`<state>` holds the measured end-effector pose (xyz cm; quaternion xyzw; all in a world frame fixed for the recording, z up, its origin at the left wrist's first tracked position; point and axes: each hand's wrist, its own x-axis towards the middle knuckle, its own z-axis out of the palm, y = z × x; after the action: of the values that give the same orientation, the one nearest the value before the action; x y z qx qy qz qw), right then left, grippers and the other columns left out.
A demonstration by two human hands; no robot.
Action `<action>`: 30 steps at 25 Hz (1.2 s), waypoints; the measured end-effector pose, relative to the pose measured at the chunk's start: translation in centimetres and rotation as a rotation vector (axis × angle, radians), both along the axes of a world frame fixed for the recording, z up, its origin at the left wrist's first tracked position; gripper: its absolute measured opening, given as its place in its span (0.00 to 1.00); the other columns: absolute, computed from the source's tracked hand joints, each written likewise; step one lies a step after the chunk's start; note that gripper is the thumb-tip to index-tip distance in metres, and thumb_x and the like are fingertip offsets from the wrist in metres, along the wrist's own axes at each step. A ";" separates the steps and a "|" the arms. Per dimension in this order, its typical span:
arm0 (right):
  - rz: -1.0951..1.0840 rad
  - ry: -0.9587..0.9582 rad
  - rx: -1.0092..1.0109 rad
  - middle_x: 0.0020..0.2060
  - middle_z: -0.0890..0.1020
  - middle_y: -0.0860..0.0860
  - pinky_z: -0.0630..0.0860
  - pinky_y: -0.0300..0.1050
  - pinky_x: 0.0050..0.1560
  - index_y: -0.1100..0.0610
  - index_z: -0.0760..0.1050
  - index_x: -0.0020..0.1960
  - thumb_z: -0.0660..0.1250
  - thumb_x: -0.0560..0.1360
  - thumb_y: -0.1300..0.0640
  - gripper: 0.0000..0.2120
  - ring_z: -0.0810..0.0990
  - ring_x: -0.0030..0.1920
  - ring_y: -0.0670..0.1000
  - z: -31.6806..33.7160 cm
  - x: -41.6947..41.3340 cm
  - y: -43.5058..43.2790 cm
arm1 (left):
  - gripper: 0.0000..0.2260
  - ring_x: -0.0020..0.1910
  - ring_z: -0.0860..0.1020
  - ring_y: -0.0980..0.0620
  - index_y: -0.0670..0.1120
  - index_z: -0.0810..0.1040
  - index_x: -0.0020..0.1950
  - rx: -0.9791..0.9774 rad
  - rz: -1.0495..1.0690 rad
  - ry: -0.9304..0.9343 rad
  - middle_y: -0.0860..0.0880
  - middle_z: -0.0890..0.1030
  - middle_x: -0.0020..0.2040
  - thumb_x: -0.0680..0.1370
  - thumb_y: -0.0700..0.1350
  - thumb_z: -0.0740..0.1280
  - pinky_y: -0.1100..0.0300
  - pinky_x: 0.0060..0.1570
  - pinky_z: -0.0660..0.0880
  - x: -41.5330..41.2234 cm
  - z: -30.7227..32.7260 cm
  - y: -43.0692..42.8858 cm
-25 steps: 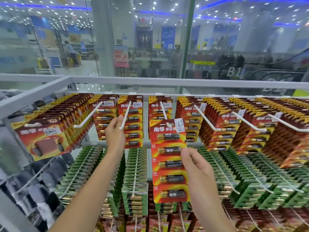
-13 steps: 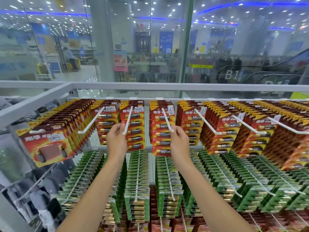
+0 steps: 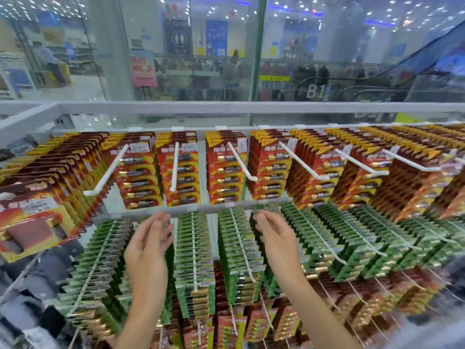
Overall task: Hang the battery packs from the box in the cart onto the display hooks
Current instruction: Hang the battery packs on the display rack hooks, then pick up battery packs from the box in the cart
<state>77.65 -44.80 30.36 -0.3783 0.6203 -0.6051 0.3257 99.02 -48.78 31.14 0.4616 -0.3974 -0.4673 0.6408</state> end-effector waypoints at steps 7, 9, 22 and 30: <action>-0.222 -0.102 0.085 0.58 0.84 0.41 0.76 0.43 0.63 0.48 0.82 0.62 0.66 0.81 0.45 0.14 0.81 0.61 0.41 -4.7 -3.2 10.8 | 0.11 0.55 0.86 0.48 0.47 0.82 0.63 0.143 -0.310 0.061 0.49 0.87 0.57 0.85 0.46 0.64 0.50 0.57 0.79 -6.4 -3.1 6.3; -0.312 -0.153 0.129 0.57 0.84 0.40 0.76 0.41 0.60 0.48 0.82 0.62 0.66 0.81 0.44 0.14 0.81 0.60 0.41 -5.7 -5.2 14.2 | 0.10 0.55 0.85 0.48 0.48 0.83 0.61 0.167 -0.410 0.033 0.49 0.87 0.56 0.85 0.46 0.63 0.49 0.58 0.80 -9.7 -4.2 8.0; -1.009 -0.337 0.171 0.45 0.87 0.43 0.75 0.44 0.51 0.52 0.84 0.51 0.70 0.80 0.53 0.05 0.83 0.52 0.46 -11.1 -27.3 42.5 | 0.10 0.51 0.84 0.46 0.43 0.82 0.57 0.318 -0.971 -0.088 0.47 0.87 0.52 0.85 0.40 0.61 0.58 0.47 0.82 -39.4 -11.5 25.5; -1.247 -0.448 0.160 0.42 0.88 0.45 0.75 0.44 0.50 0.54 0.84 0.49 0.76 0.74 0.53 0.06 0.84 0.51 0.52 -13.4 -36.0 54.6 | 0.11 0.50 0.79 0.44 0.46 0.81 0.51 0.376 -1.187 -0.213 0.43 0.84 0.52 0.85 0.36 0.61 0.55 0.46 0.74 -54.3 -13.3 36.3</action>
<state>41.63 9.77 16.95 0.2113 0.6831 -0.6962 0.0628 44.69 -12.48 17.82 0.3112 -0.5586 -0.7565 0.1372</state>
